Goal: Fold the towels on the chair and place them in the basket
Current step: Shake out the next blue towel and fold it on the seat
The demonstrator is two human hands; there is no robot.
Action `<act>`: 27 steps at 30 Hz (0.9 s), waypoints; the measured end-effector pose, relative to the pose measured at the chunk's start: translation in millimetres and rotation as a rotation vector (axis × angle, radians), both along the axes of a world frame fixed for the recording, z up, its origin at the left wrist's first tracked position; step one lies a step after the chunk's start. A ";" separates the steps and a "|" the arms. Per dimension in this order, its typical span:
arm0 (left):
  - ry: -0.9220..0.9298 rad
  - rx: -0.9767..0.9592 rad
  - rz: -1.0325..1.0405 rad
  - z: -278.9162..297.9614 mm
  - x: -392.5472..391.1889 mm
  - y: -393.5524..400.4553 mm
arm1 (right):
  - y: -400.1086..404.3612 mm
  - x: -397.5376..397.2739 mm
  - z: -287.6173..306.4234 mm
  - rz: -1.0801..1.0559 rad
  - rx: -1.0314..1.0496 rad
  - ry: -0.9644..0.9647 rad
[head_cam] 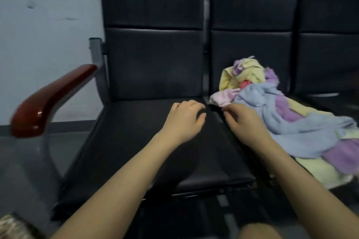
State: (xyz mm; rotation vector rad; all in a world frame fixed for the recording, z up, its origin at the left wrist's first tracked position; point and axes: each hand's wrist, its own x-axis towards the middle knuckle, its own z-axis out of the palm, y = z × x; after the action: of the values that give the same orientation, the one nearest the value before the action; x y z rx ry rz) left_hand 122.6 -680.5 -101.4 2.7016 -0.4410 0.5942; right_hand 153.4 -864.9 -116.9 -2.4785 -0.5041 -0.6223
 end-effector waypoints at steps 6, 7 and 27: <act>0.071 0.006 -0.148 -6.1 94.4 -123.2 | -113.0 53.5 -19.7 -0.255 0.026 0.099; 0.101 -0.001 -0.159 -10.3 109.4 -139.7 | -127.9 64.8 -25.1 -0.272 0.022 0.108; 0.325 -0.234 -0.091 -115.2 174.7 -207.0 | -177.1 132.2 -87.0 -0.433 -0.128 -0.032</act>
State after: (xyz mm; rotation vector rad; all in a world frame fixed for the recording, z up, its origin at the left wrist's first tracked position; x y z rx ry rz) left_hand 297.4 -887.5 -216.6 2.4756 -0.3777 0.1628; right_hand 285.5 -1042.0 -203.9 -2.7246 -0.0104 -0.8169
